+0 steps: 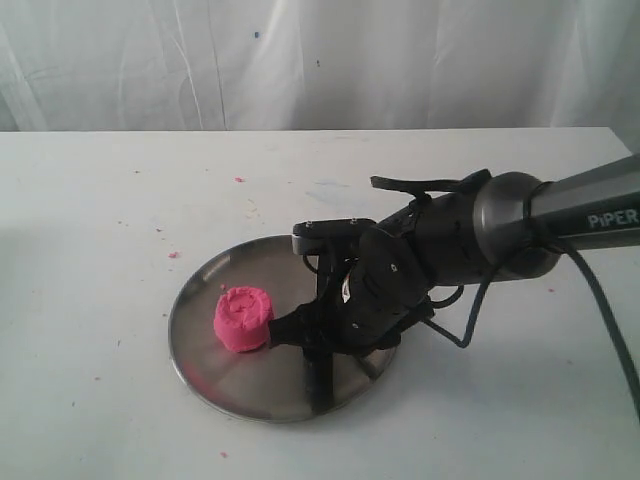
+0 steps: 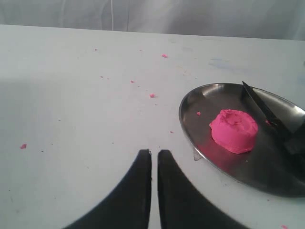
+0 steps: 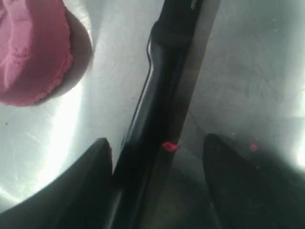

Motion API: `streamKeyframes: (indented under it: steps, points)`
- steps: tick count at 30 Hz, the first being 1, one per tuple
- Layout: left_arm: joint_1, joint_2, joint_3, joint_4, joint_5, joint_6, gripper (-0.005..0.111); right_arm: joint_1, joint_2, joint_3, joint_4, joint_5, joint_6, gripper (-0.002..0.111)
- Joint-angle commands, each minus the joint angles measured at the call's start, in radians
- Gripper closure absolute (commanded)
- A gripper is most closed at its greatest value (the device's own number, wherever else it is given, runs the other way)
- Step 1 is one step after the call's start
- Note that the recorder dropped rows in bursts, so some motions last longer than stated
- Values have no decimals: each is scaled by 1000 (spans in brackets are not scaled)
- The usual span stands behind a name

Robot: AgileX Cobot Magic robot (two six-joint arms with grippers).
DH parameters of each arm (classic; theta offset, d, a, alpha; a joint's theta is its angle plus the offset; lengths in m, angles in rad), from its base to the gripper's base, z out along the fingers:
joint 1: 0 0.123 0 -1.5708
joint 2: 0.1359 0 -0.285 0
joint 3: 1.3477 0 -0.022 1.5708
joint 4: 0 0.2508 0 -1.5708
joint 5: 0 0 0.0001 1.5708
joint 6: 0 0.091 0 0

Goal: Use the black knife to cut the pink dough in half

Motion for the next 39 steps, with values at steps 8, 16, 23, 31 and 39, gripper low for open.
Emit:
streamKeyframes:
  steps: [8,16,23,31,39]
  points:
    - [0,-5,4,-13,-5,-1,95,2,44,-41,52,15,3,66]
    - [0,-5,4,-13,-5,-1,95,2,44,-41,56,19,29,85]
    - [0,-5,4,-13,-5,-1,95,2,2,-41,40,6,43,98]
    - [0,-5,4,-13,-5,-1,95,2,-166,-41,-154,178,-109,102]
    - [0,-5,4,-13,-5,-1,95,104,-259,-39,-504,514,-97,102]
